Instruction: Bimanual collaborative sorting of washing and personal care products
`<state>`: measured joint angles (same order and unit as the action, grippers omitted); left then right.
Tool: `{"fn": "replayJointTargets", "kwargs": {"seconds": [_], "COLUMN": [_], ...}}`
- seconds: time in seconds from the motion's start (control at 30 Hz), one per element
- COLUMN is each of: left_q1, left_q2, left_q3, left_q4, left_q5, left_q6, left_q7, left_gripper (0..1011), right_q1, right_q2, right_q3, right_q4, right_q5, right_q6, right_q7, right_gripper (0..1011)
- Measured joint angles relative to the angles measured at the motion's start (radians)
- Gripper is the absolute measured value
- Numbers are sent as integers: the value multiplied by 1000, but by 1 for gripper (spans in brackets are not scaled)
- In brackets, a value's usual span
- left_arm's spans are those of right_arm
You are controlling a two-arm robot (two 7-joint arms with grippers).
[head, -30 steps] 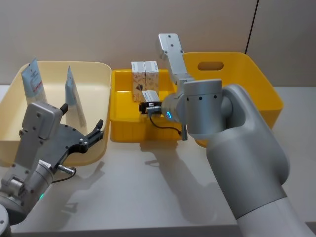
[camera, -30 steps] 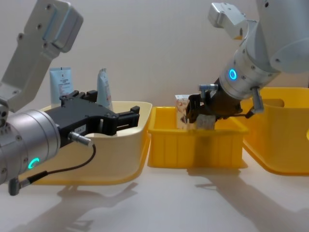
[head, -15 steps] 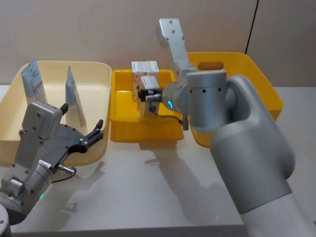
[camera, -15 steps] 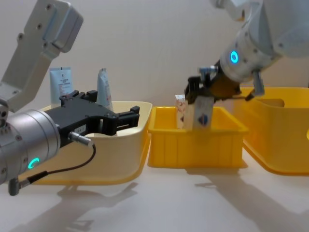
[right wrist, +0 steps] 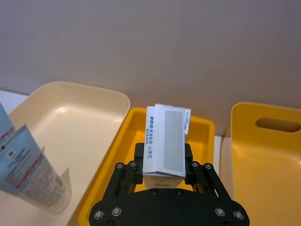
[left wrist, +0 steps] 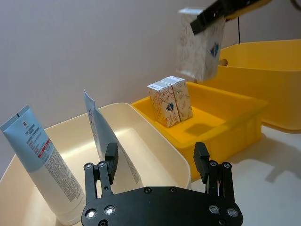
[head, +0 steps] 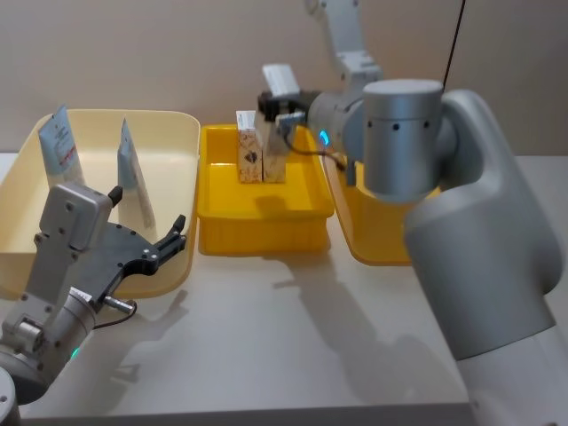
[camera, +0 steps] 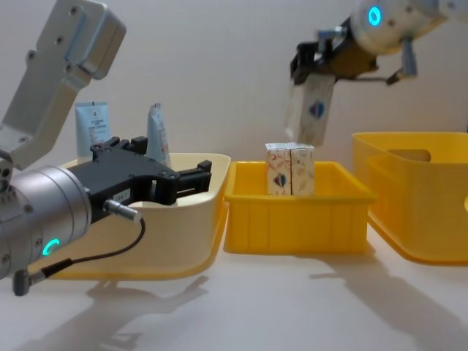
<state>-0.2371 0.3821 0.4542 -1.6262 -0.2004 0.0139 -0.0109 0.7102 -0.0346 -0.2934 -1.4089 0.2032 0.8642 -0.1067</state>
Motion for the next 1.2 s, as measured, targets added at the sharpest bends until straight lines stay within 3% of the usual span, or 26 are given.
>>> {"fn": "replayJointTargets", "kwargs": {"seconds": [0.5, 0.67, 0.97, 1.2], "left_q1": [0, 0, 0, 0], "left_q2": [0, 0, 0, 0], "left_q3": [0, 0, 0, 0], "left_q4": [0, 0, 0, 0], "left_q5": [0, 0, 0, 0], "left_q6": [0, 0, 0, 0], "left_q7": [0, 0, 0, 0], "left_gripper": [1000, 1000, 1000, 1000], "right_q1": [24, 25, 23, 32], "right_q2": [78, 119, 158, 169], "right_q3": [26, 56, 109, 144], "right_q4": [-57, -62, -34, 19], "right_q5": [-65, -90, -91, -62], "right_q6": [-76, -88, -73, -35], "right_q7": [-19, -36, -34, 5], "right_gripper": [445, 444, 445, 445]}}
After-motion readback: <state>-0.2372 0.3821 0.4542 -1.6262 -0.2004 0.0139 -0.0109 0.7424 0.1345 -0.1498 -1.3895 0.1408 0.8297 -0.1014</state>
